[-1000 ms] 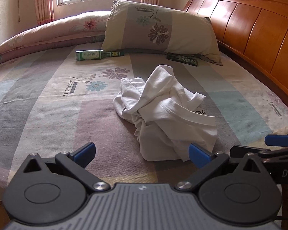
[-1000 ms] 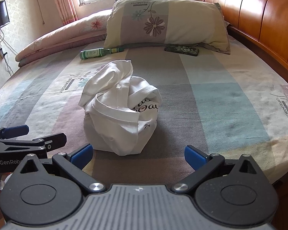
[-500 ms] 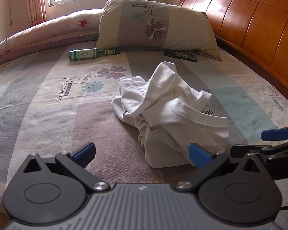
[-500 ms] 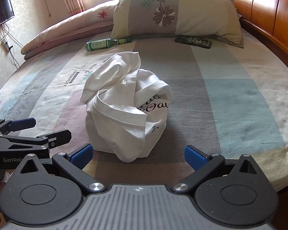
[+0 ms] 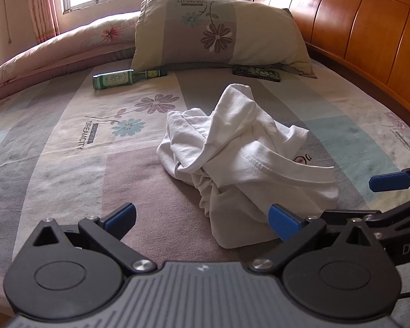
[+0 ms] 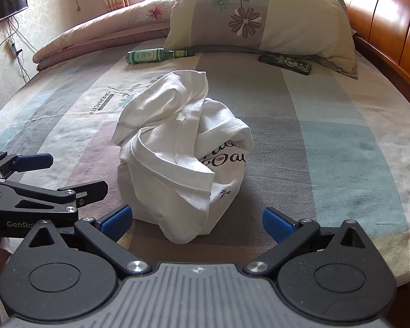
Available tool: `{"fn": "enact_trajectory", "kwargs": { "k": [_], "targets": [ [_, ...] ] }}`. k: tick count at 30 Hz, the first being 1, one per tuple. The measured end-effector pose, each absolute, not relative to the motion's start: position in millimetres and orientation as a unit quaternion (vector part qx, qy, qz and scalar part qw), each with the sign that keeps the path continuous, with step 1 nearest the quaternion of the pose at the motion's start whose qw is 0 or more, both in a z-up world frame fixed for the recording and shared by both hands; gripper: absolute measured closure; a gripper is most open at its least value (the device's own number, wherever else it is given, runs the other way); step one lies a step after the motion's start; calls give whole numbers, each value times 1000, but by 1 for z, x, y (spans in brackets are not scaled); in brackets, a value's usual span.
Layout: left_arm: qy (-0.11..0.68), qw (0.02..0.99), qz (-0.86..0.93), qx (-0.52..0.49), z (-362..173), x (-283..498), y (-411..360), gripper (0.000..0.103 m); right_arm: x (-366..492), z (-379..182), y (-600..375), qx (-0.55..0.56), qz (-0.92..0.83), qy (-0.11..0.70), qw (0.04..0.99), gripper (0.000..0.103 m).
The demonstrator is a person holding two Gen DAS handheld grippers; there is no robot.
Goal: Fold clothes
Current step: 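Move both grippers toward the crumpled white T-shirt on the bed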
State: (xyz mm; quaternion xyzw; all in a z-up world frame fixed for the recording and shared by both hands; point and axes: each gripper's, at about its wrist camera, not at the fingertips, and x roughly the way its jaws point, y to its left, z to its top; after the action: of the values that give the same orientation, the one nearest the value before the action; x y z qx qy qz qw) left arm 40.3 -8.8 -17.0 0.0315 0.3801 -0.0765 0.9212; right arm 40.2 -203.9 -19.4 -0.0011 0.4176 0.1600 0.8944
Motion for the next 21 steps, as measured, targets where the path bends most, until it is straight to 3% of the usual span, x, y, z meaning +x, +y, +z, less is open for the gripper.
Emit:
{"fn": "enact_trajectory", "kwargs": {
  "k": [8, 21],
  "targets": [
    [344, 933, -104, 14, -22, 36, -5, 1, 39, -22, -208, 13, 181, 408, 895, 0],
    [376, 919, -111, 33, -22, 41, -5, 1, 29, -29, -206, -14, 217, 393, 893, 0]
  ]
}}
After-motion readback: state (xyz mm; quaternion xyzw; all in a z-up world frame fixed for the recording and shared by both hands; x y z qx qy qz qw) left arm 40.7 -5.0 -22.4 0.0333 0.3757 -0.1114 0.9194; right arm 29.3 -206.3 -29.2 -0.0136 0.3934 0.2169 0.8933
